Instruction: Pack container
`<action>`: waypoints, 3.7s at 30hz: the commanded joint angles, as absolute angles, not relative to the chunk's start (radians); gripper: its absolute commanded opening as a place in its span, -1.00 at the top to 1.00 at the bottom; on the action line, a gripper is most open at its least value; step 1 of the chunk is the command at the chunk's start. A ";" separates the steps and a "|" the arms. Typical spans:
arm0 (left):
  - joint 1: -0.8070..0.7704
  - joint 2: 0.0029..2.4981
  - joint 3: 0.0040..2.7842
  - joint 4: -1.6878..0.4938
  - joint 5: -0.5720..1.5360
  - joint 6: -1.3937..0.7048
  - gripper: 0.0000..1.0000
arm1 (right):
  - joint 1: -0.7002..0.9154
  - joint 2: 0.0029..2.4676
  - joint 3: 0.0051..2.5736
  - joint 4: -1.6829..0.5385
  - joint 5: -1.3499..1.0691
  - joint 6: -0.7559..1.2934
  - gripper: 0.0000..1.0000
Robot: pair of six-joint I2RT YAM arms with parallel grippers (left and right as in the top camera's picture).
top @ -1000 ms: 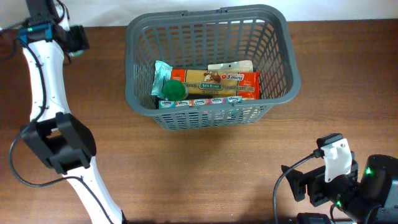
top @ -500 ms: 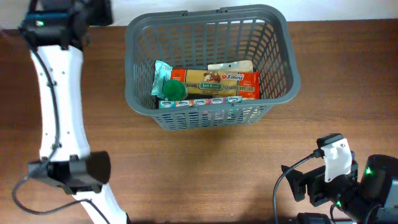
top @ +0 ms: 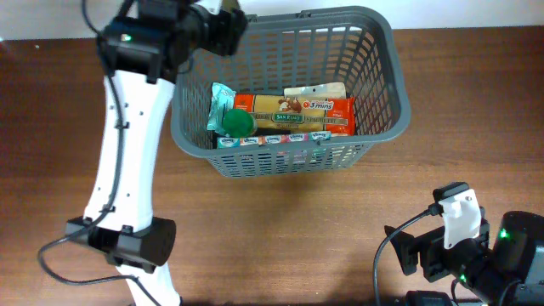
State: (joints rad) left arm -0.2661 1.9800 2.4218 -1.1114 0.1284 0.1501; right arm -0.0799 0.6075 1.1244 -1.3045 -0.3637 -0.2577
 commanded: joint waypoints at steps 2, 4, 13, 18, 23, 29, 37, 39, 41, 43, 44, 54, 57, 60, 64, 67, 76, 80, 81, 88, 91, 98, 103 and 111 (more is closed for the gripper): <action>-0.305 1.998 2.438 -1.127 0.155 0.175 0.15 | -0.088 0.608 1.121 -1.302 -0.361 -0.249 -0.98; -0.317 2.002 2.437 -1.147 0.155 0.175 0.14 | -0.088 0.608 1.121 -1.302 -0.361 -0.249 -0.98; -0.347 2.083 2.437 -1.214 0.176 0.174 0.14 | -0.088 0.608 1.121 -1.302 -0.361 -0.249 -0.98; -0.347 2.096 2.437 -1.220 0.222 0.175 0.14 | -0.088 0.608 1.121 -1.302 -0.361 -0.249 -0.98; -0.347 2.096 2.437 -1.242 0.223 0.175 -0.15 | -0.088 0.608 1.121 -1.302 -0.361 -0.249 -0.98; -0.347 2.082 2.438 -1.271 0.223 0.174 -0.62 | -0.088 0.608 1.121 -1.302 -0.361 -0.249 -0.98; -0.347 2.021 2.438 -1.274 0.221 0.175 -0.99 | -0.088 0.608 1.121 -1.302 -0.361 -0.249 -0.98; -0.347 2.012 2.438 -1.276 0.221 0.175 -0.98 | -0.088 0.608 1.121 -1.302 -0.361 -0.249 -0.98; -0.347 2.003 2.438 -1.281 0.221 0.175 -0.98 | -0.088 0.608 1.121 -1.302 -0.361 -0.249 -0.98; -0.347 1.991 2.438 -1.288 0.221 0.175 -0.99 | -0.088 0.608 1.121 -1.302 -0.361 -0.249 -0.98; -0.347 1.985 2.438 -1.292 0.220 0.175 -0.99 | -0.088 0.608 1.121 -1.302 -0.361 -0.249 -0.98; -0.344 1.960 2.438 -1.304 0.180 0.174 -0.99 | -0.088 0.608 1.121 -1.302 -0.361 -0.249 -0.98; -0.344 1.960 2.438 -1.318 0.179 0.174 -0.99 | -0.088 0.608 1.121 -1.302 -0.361 -0.249 -0.98; -0.344 1.960 2.437 -1.321 0.179 0.174 -0.99 | -0.088 0.608 1.121 -1.302 -0.361 -0.249 -0.98; -0.344 1.960 2.438 -1.319 0.179 0.174 -0.99 | -0.088 0.608 1.121 -1.302 -0.361 -0.249 -0.98; -0.344 1.959 2.438 -1.306 0.143 0.174 -0.99 | -0.088 0.608 1.121 -1.302 -0.361 -0.249 -0.98; -0.343 1.898 2.438 -1.337 -0.077 0.113 -0.99 | -0.088 0.608 1.121 -1.302 -0.361 -0.249 -0.98; -0.344 1.831 2.438 -1.411 -0.107 0.113 -0.99 | -0.088 0.608 1.121 -1.302 -0.361 -0.249 -0.98; -0.344 1.814 2.438 -1.431 -0.106 0.113 -0.99 | -0.088 0.608 1.121 -1.302 -0.361 -0.249 -0.98; -0.344 1.686 2.437 -1.464 -0.106 0.113 -0.99 | -0.088 0.608 1.121 -1.302 -0.361 -0.249 -0.98; -0.344 1.616 2.437 -1.489 -0.106 0.113 -0.99 | -0.088 0.608 1.121 -1.302 -0.361 -0.249 -0.98; -0.306 1.287 2.154 -1.401 -0.092 0.090 -0.99 | -0.088 0.608 1.121 -1.302 -0.361 -0.249 -0.98; -0.208 1.017 1.760 -1.239 0.014 0.091 -0.99 | -0.088 0.608 1.121 -1.302 -0.361 -0.249 -0.98; -0.121 0.655 1.266 -1.186 0.049 -0.057 -0.99 | -0.088 0.608 1.121 -1.302 -0.361 -0.249 -0.98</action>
State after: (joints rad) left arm -0.1486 0.7509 1.3991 -1.1904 0.0170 0.0242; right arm -0.0811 0.6075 1.1217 -1.3048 -0.3637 -0.2577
